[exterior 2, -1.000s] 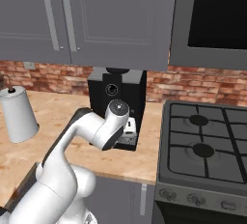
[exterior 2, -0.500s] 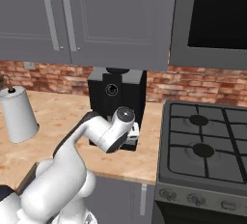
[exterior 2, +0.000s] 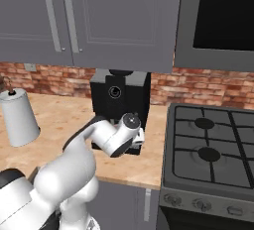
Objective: Pick up the brewed coffee from the coffee machine and place it next to the breakfast plate on the dining counter.
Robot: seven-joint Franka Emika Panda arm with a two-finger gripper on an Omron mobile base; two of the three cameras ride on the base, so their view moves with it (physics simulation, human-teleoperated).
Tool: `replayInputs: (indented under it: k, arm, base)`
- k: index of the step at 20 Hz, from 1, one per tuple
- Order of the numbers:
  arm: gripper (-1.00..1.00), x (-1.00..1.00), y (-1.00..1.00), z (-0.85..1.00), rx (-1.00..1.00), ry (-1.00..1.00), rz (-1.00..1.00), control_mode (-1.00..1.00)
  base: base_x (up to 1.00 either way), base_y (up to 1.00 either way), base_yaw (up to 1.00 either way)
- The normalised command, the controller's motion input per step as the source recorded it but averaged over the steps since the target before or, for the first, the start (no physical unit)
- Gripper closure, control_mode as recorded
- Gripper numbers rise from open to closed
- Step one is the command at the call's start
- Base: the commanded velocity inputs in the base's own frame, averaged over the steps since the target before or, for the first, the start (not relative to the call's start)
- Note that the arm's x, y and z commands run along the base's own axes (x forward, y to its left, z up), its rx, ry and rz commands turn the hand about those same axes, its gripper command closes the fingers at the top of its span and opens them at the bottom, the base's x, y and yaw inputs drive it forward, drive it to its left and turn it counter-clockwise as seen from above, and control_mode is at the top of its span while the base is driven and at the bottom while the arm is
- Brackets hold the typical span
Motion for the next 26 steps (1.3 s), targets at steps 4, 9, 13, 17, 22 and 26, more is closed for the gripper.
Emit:
replayInputs:
  k: [4,9,13,17,22,26]
  arm:
    - [-1.0,0.2,-0.02,-0.11,0.0,0.0,0.01,-1.0]
    - [-1.0,0.16,0.0,-0.11,0.0,0.0,0.01,-1.0]
    - [1.0,0.09,0.0,-0.15,0.0,0.0,0.01,-1.0]
    - [1.0,0.01,-0.02,-0.06,0.0,-0.01,0.0,-1.0]
    - [1.0,-0.17,0.01,0.0,0.0,-0.05,0.06,-1.0]
    - [1.0,-0.46,0.03,0.02,-0.02,-0.1,0.12,-1.0]
  base:
    - [0.0,0.0,0.0]
    - [0.0,0.0,0.0]
    - [0.0,0.0,0.0]
    - [0.0,0.0,0.0]
    - [0.0,0.0,0.0]
    - [0.0,0.0,0.0]
